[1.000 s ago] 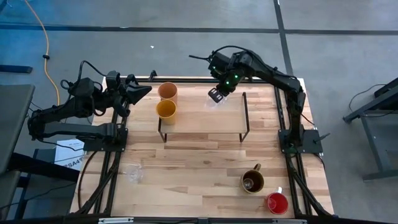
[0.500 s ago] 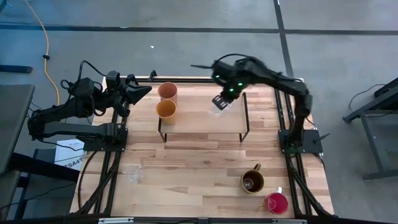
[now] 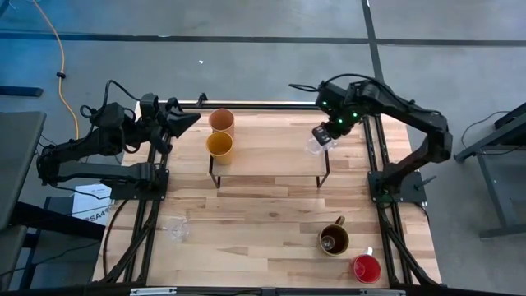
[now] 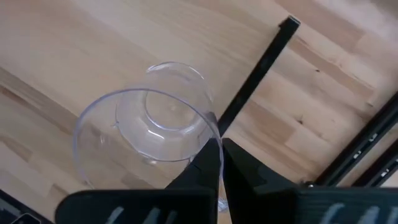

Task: Stack small to large cups/mugs on shelf
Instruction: Put the top transparent mug on the shelf

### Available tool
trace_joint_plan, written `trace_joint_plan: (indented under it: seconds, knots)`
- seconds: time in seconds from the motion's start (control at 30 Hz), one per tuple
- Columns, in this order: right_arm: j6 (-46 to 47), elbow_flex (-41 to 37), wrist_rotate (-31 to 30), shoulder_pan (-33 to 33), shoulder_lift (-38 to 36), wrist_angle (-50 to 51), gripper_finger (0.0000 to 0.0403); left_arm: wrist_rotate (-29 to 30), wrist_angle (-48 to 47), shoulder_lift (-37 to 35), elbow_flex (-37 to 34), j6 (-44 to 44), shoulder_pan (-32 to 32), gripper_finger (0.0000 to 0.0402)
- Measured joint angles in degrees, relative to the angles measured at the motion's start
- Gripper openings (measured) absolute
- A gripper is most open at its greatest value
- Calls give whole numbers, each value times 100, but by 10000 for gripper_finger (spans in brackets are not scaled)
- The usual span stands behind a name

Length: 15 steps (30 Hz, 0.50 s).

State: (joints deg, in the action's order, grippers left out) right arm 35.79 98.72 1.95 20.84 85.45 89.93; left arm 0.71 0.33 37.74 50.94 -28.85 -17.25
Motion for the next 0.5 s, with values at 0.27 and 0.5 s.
trace_joint_plan:
  seconds: [0.27,0.5]
  knots:
    - [-9,393,11,-26,512,2,0,40,-1,0,0,-10,2,3]
    - [-109,393,-81,68,967,2,0,39,1,0,0,-15,2,3]
